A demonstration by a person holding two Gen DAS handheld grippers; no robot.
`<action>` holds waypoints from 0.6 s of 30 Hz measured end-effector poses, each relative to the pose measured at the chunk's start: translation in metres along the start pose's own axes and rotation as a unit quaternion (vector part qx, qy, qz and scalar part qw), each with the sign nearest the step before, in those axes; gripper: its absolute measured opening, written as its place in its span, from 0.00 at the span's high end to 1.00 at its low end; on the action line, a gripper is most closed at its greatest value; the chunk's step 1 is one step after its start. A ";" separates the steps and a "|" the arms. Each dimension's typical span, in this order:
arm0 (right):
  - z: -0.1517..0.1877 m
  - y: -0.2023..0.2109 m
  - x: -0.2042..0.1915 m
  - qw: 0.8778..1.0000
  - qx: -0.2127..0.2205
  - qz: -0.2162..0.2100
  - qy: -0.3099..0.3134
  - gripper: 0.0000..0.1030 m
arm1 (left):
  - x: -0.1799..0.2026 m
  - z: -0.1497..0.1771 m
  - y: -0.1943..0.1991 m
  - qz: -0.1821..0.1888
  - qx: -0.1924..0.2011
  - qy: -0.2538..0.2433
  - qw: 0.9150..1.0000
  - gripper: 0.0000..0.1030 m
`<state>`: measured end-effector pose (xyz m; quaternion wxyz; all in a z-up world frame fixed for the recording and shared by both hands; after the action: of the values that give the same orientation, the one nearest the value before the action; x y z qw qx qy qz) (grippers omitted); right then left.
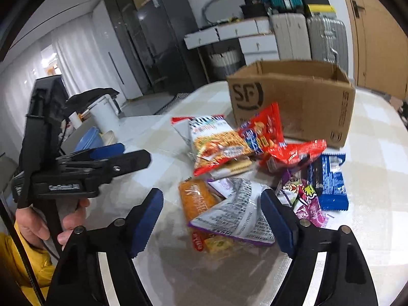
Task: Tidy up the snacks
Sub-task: 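Move both tools back to the snack pile and grasp the white chip bag with the left gripper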
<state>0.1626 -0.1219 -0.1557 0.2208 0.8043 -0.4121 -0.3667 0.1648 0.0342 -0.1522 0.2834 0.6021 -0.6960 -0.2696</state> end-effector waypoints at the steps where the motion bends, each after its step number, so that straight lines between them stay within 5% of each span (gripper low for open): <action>1: 0.000 -0.003 0.004 1.000 -0.003 0.005 -0.006 0.23 | 0.000 -0.001 -0.003 -0.001 -0.001 0.000 1.000 0.01; 7: -0.004 -0.025 0.017 0.999 -0.035 0.016 -0.024 0.35 | -0.001 -0.014 -0.019 0.012 -0.006 -0.004 1.000 0.01; 18: -0.004 -0.020 0.026 0.999 -0.016 -0.015 -0.038 0.44 | 0.014 -0.042 -0.079 0.075 -0.056 0.000 0.996 0.01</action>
<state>0.1859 -0.1323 -0.1766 0.2121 0.7923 -0.4019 -0.4071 0.2477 0.0083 -0.1786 0.3364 0.5311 -0.7231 -0.2863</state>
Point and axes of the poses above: each gripper's, at about its wrist camera, not at the fingertips, and y roughly against the way its jaws point, x to its right, z to its underside, the point moved 3 cm from there along -y, roughly the way its jaws point, and after that the axes turned 8 degrees about -y, right-handed, at the moved point
